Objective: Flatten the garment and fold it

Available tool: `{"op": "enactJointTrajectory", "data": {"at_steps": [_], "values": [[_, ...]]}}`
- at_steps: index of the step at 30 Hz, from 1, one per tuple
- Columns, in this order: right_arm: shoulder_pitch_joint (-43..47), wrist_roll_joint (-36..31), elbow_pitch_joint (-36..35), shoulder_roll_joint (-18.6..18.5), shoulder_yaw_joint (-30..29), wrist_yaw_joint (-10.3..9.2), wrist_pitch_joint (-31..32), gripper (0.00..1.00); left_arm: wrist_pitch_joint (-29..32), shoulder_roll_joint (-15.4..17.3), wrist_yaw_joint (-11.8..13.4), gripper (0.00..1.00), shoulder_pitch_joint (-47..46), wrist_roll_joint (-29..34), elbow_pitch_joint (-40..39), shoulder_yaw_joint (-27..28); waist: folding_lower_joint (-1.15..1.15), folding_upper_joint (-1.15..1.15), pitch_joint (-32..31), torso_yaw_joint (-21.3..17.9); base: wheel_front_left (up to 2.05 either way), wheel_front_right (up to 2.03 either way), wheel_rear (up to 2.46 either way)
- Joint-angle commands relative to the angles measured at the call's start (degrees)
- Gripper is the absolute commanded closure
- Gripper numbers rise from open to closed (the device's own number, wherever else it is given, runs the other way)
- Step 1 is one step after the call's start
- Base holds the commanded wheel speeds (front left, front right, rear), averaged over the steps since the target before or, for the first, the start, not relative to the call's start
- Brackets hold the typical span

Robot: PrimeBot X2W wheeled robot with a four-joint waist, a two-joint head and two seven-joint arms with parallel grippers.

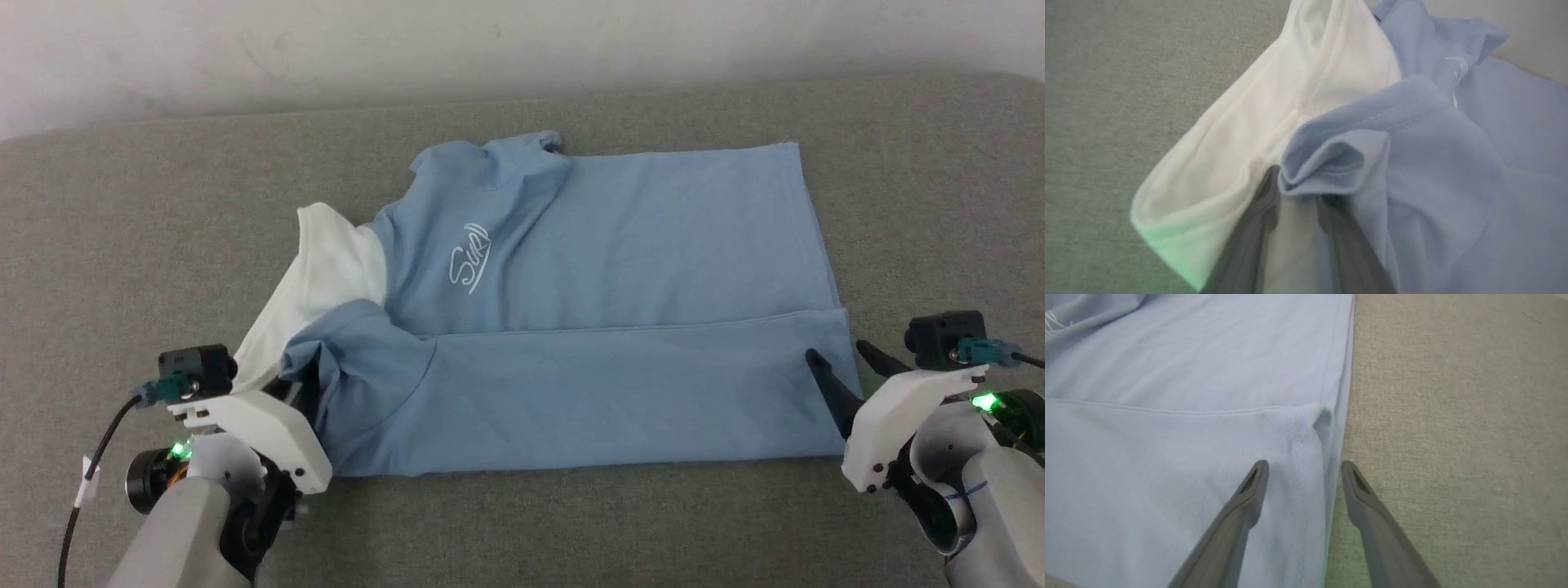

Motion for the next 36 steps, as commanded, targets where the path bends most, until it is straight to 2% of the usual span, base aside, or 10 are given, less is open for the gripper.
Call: {"op": "enactJointTrajectory", "data": {"at_steps": [1,6,11,16,20,24,27,34,35,36], "values": [[-0.5,0.4,0.0,0.0,0.4,-0.11,-1.9,0.00,-0.9,-0.3,-0.4,0.00,-0.3,-0.4,0.9,0.2,-0.01,0.00,-0.6,0.1,0.00,0.00,0.00],[2.4,-0.2,-3.7,1.0,-1.5,-0.11,-11.6,0.00,-3.4,0.3,-0.2,0.00,2.4,-1.3,-0.5,1.8,-0.01,0.00,-2.9,0.2,0.00,0.00,0.00],[8.4,-3.5,-12.0,3.8,-6.1,-0.11,-16.3,0.00,-0.5,4.5,0.9,0.00,6.9,-1.2,-7.6,2.7,-0.01,0.00,-5.2,0.1,0.00,0.00,0.00],[14.3,-7.2,-21.5,7.5,-10.3,-0.11,-14.8,0.00,8.9,10.5,1.7,0.00,11.7,-1.9,-16.3,2.3,-0.01,0.00,-5.9,-0.3,0.00,0.00,0.00],[17.8,-8.9,-28.0,9.8,-11.4,-0.11,-12.4,0.00,17.7,13.7,2.3,0.00,14.0,-4.1,-21.1,1.7,-0.01,0.00,-5.2,-1.1,0.00,0.00,0.00],[18.9,-9.4,-31.6,11.1,-11.6,-0.11,-10.5,0.00,22.9,14.5,2.8,0.00,14.8,-6.2,-24.3,1.0,-0.01,0.00,-3.9,-2.4,0.00,0.00,0.00],[19.0,-9.2,-32.4,11.6,-11.3,-0.11,-9.8,0.00,23.9,14.7,3.0,0.00,14.8,-6.0,-24.3,0.5,-0.01,0.00,-3.2,-3.1,0.00,0.00,0.00],[18.4,-8.4,-32.7,11.9,-10.9,-0.11,-8.9,0.00,27.6,12.6,2.5,0.00,13.5,-4.8,-19.5,-4.8,-0.01,0.00,-1.6,-4.7,0.00,0.00,0.00],[18.3,-8.3,-32.6,11.7,-11.0,-0.11,-8.6,0.00,28.6,11.9,2.1,0.20,13.4,-5.4,-18.8,-5.5,-0.01,0.00,-1.6,-4.8,0.00,0.00,0.00],[18.3,-8.2,-32.4,11.5,-11.3,-0.11,-8.3,0.00,29.2,11.4,1.8,0.61,13.3,-5.9,-18.3,-5.9,-0.01,0.00,-1.6,-4.9,0.00,0.00,0.00]]}}
